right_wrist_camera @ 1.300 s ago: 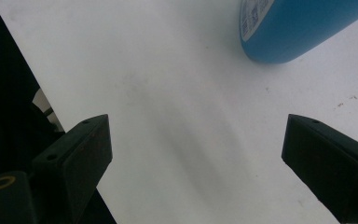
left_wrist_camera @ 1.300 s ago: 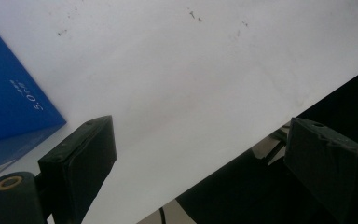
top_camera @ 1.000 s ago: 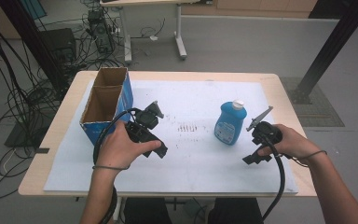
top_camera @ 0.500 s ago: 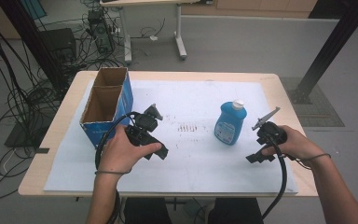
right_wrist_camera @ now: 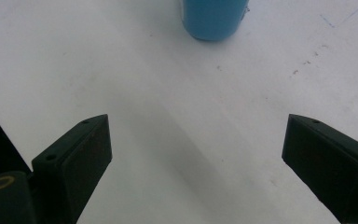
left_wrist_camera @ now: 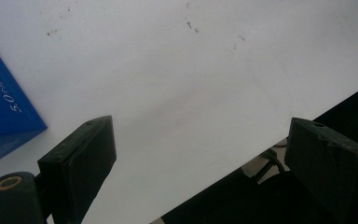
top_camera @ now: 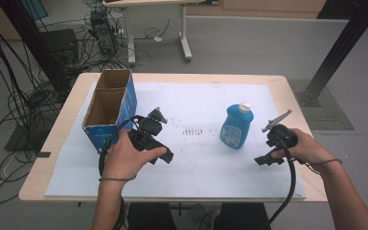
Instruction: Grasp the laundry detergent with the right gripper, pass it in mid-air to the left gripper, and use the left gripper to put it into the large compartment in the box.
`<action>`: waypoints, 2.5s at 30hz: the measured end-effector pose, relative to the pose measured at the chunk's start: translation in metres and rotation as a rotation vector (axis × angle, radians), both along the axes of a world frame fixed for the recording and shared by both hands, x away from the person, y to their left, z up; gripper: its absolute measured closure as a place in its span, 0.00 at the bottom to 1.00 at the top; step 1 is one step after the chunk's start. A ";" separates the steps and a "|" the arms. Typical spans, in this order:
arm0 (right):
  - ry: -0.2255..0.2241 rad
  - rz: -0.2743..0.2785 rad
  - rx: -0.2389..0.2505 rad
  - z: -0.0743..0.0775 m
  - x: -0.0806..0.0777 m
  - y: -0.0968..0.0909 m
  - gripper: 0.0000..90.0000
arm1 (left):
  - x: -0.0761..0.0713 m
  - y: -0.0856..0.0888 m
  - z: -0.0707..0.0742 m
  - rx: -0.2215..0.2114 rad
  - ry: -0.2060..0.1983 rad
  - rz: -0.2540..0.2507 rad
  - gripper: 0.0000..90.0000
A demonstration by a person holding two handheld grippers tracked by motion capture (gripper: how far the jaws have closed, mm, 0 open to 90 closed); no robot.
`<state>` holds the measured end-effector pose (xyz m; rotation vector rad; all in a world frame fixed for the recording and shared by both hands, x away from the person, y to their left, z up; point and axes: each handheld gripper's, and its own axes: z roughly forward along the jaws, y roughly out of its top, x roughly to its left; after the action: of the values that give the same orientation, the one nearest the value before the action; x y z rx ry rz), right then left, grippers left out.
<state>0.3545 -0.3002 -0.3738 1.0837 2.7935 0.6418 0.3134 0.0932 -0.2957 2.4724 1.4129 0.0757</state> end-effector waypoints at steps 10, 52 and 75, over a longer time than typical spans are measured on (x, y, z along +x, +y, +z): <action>-0.027 0.015 0.030 -0.010 0.001 0.002 0.09 | 0.001 0.001 -0.005 -0.020 0.000 0.009 0.10; -0.174 -0.042 0.155 -0.032 -0.004 -0.002 0.08 | 0.002 -0.003 -0.017 -0.069 -0.006 0.021 0.10; -0.259 -0.057 0.264 -0.044 -0.004 -0.006 0.06 | 0.002 -0.003 -0.019 -0.083 0.002 0.025 0.10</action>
<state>0.3508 -0.3060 -0.4180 1.0283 2.4989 1.0828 0.3158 0.0898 -0.3151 2.3894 1.4184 0.0190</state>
